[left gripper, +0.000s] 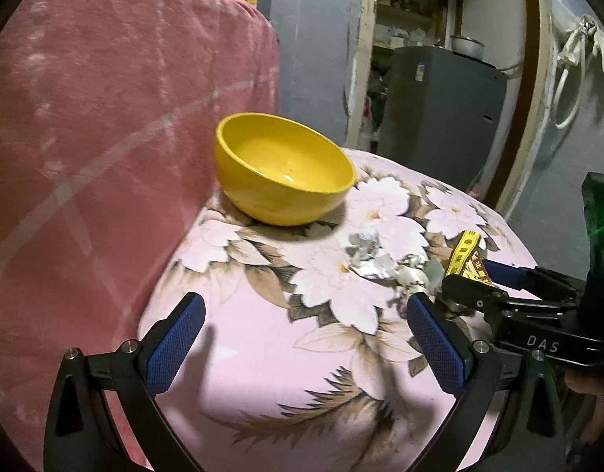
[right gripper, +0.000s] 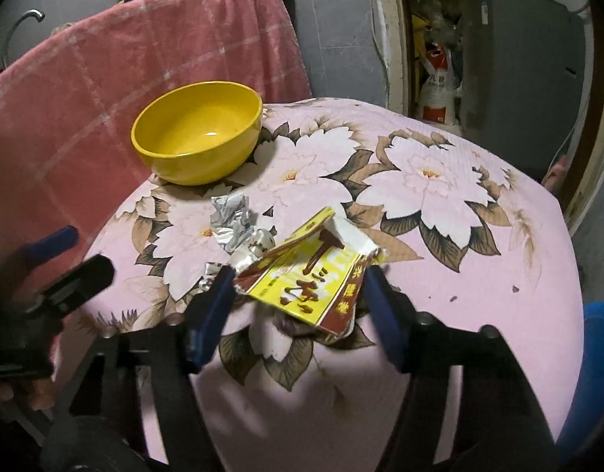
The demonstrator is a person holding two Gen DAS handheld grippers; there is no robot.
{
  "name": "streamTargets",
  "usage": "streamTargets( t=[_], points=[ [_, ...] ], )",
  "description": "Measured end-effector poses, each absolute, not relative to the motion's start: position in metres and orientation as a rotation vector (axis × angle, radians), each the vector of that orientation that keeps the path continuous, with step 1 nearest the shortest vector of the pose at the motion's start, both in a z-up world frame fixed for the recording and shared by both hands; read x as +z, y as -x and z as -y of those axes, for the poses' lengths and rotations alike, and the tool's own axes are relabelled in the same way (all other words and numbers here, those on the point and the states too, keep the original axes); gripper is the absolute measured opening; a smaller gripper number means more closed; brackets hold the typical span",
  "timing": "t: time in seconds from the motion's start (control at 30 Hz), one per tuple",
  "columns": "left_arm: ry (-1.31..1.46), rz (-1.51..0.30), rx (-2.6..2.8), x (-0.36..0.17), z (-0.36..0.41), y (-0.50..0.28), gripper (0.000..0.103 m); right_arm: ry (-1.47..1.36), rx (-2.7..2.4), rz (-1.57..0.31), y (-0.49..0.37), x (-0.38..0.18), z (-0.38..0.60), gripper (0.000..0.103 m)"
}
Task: Collect trash
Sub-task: 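Grasp the white-red wrapper with left gripper while right gripper grasps yellow packet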
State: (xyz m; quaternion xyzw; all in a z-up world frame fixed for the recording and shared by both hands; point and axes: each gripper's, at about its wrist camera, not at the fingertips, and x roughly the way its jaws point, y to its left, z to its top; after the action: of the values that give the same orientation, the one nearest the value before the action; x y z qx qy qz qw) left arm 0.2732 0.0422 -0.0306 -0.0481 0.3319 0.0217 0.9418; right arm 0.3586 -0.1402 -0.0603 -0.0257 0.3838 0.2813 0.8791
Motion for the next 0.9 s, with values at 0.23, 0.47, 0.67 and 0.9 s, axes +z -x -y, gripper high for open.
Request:
streamTargets(
  t=[0.23,0.47,0.67,0.9],
  points=[
    [0.099,-0.722,-0.032,-0.036,-0.024,-0.284,0.1,0.058,0.557,-0.789,-0.351,-0.06,0.165,0.069],
    [0.099,-0.795,-0.107,-0.044,-0.008,-0.304,0.09,0.008,0.492,-0.787,-0.343,-0.061,0.2,0.069],
    [0.098,-0.857,-0.146,-0.051,-0.001,-0.325,0.063,-0.013,0.473,-0.779,-0.336,-0.062,0.213,0.069],
    [0.111,-0.895,-0.197,-0.058,0.005,-0.337,0.038,-0.034,0.476,-0.771,-0.335,-0.066,0.216,0.069]
  ],
)
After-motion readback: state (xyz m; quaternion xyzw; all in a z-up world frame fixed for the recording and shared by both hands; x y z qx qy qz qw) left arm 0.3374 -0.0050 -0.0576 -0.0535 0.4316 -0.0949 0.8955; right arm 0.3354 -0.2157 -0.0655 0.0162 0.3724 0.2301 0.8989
